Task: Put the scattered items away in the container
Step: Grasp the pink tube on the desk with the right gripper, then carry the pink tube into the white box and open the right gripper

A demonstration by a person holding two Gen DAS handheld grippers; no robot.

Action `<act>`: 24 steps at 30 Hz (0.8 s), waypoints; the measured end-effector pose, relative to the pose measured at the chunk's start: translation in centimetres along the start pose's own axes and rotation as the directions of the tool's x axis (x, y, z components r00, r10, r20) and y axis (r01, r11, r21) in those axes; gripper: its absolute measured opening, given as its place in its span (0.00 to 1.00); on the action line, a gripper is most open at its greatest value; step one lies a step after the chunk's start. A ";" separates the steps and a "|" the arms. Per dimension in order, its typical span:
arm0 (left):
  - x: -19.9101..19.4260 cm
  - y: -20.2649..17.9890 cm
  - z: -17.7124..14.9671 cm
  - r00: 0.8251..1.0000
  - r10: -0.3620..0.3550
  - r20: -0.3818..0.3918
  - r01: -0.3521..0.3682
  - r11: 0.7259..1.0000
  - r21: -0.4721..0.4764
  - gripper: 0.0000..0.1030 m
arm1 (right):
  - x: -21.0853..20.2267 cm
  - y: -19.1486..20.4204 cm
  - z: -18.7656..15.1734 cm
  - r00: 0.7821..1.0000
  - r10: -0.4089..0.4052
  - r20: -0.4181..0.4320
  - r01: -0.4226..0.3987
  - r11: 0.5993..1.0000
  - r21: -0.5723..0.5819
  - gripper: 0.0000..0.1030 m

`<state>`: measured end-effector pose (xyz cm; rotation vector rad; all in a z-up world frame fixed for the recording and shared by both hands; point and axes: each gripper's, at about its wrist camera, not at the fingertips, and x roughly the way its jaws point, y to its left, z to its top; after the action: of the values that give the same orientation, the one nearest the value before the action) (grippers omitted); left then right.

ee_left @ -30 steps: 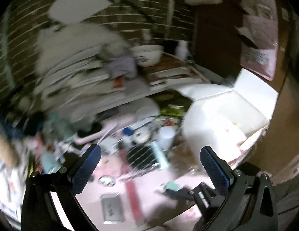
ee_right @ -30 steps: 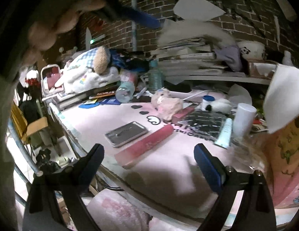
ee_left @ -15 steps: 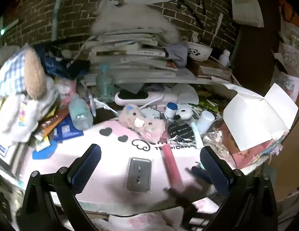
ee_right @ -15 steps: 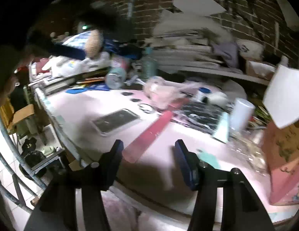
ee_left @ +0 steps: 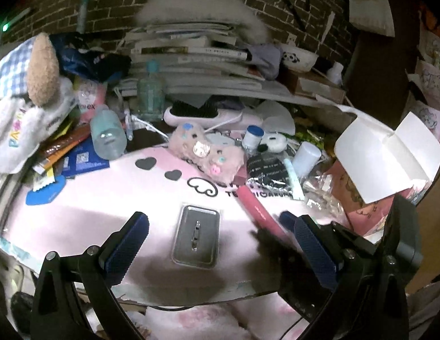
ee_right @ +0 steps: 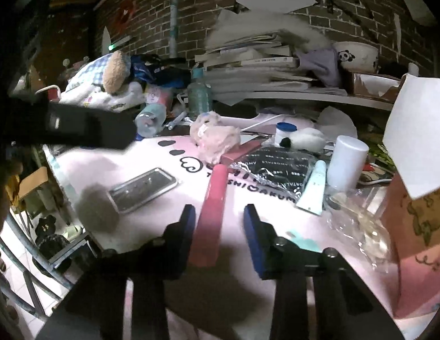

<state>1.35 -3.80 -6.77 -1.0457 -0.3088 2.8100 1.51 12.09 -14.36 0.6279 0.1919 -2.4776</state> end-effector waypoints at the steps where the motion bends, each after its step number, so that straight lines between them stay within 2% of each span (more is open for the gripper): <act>1: 0.1 0.0 -0.1 1.000 -0.002 -0.001 0.002 1.000 -0.001 1.00 | 0.1 0.0 0.0 1.000 -0.004 0.006 0.004 1.000 0.000 0.19; 5: 0.4 0.4 -0.2 1.000 -0.012 0.000 0.012 1.000 -0.015 1.00 | 0.3 -0.1 -0.1 1.000 -0.012 0.025 0.012 1.000 -0.002 0.14; 14: 0.8 1.3 -0.6 1.000 0.002 -0.007 -0.003 0.999 -0.044 1.00 | -0.8 0.0 0.0 0.998 0.012 0.068 -0.009 0.999 -0.033 0.13; 17: 0.8 1.4 -0.7 1.000 0.001 -0.007 -0.001 0.999 -0.047 1.00 | -2.3 0.1 0.8 0.994 0.039 0.098 -0.035 0.998 -0.048 0.13; 21: 0.8 1.3 -0.8 1.000 0.001 -0.007 -0.001 0.999 -0.036 1.00 | -5.1 -0.4 3.0 0.984 0.119 0.130 -0.112 0.992 -0.061 0.13; 24: 0.9 1.0 -0.9 1.000 -0.009 -0.005 0.009 1.000 -0.029 1.00 | -8.0 -1.5 5.1 0.976 0.137 0.168 -0.124 0.989 -0.081 0.13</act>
<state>1.21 -4.44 -8.18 -1.0546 -0.3541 2.8030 4.48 15.97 -6.10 0.3801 0.1644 -2.3720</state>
